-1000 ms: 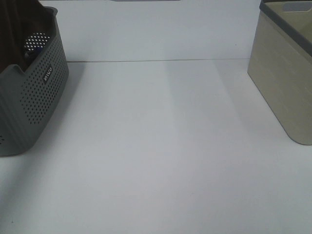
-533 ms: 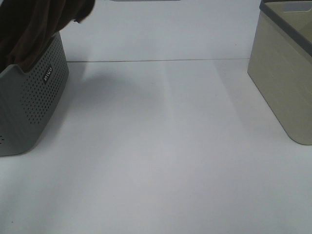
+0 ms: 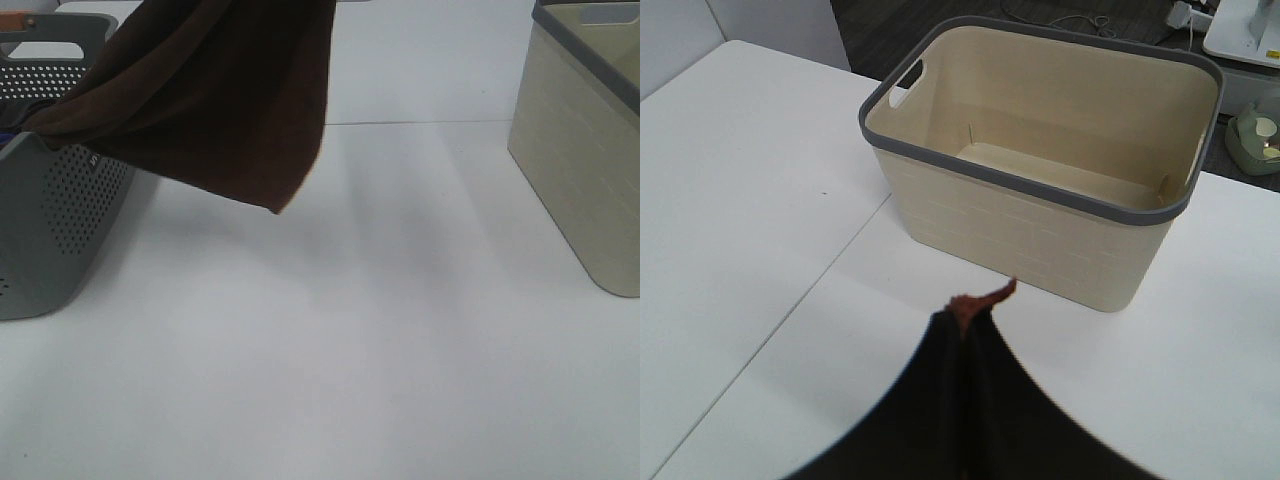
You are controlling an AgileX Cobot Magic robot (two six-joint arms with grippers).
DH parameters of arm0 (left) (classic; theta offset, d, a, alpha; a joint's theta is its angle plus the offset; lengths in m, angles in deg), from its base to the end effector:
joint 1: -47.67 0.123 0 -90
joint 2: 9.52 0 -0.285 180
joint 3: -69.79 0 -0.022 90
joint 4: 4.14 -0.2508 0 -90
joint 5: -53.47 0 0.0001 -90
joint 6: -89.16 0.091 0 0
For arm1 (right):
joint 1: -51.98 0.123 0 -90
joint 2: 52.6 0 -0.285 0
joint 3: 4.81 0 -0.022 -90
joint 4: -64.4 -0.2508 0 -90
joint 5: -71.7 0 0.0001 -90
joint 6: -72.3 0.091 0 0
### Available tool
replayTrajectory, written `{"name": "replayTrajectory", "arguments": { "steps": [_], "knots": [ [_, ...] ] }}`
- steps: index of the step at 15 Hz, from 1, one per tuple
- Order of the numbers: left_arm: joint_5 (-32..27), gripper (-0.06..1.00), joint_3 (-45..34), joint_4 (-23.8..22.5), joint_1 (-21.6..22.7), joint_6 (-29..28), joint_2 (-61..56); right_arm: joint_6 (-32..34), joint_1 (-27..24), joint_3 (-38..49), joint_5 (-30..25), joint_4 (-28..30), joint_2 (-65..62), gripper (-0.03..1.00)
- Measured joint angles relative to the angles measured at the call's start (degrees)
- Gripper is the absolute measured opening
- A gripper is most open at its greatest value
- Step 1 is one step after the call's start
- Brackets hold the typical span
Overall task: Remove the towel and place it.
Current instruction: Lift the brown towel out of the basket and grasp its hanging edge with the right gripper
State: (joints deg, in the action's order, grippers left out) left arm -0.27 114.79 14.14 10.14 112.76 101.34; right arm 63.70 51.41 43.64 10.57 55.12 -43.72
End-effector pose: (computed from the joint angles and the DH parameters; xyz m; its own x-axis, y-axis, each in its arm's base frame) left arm 0.3023 -0.2613 0.4703 -0.1991 0.4179 -0.8864 0.8292 0.5539 0.0749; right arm -0.0028 0.0129 0.2783 -0.4622 -0.0660 -0.8843 -0.1480 0.9890 0.0036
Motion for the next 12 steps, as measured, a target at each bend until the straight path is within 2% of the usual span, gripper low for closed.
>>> {"name": "replayTrajectory", "arguments": {
  "steps": [4, 7, 10, 12],
  "knots": [
    [0.0, 0.00, 0.0, 4.2, 0.0, 0.0, -0.1, -2.1, 0.0, -0.2, 1.8, -9.5, 10.0, 0.75],
    [0.0, 0.00, 0.0, 4.4, 0.0, 0.0, -0.1, -7.9, 0.0, -0.5, 5.9, -17.6, 22.2, 0.75],
    [0.0, 0.00, 0.0, 4.4, 0.0, 0.0, -0.1, -24.4, 0.0, -0.6, 11.7, -33.6, 36.4, 0.74],
    [0.0, 0.00, 0.0, 4.4, 0.0, 0.0, -0.1, -42.2, 0.0, -0.6, 12.8, -48.1, 46.4, 0.74]
  ]
}}
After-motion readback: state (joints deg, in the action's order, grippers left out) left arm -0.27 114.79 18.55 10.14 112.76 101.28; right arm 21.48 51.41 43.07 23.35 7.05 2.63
